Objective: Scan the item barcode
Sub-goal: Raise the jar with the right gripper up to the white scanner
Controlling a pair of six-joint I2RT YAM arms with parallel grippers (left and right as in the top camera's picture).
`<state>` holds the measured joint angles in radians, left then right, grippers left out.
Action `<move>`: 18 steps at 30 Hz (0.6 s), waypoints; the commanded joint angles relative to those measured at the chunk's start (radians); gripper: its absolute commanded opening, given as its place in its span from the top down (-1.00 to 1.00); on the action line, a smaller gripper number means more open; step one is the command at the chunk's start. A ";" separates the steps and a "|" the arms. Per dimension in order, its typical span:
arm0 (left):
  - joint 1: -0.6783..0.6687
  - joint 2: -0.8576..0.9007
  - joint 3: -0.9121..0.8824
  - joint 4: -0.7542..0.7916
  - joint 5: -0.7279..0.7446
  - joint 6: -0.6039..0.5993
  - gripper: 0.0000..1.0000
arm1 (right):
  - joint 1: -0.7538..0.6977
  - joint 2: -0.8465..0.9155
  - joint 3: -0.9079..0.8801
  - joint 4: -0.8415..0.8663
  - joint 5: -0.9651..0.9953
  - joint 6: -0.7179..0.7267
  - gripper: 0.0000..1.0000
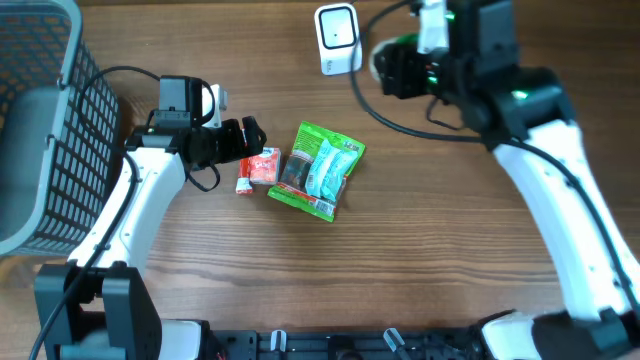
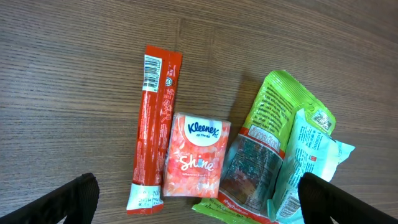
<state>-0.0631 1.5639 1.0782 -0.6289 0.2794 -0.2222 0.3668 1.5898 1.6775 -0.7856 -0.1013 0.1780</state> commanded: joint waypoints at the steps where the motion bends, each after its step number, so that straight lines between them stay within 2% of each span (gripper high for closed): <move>1: 0.009 -0.011 0.014 0.003 0.008 0.002 -1.00 | 0.047 0.079 0.015 0.118 0.049 -0.032 0.55; 6: 0.009 -0.011 0.014 0.003 0.008 0.002 -1.00 | 0.076 0.189 0.015 0.381 0.091 -0.119 0.54; 18: 0.009 -0.011 0.014 0.003 0.008 0.002 -1.00 | 0.076 0.480 0.015 0.870 0.132 -0.163 0.61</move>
<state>-0.0624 1.5639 1.0782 -0.6292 0.2794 -0.2222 0.4419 1.9850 1.6768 0.0044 0.0090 0.0387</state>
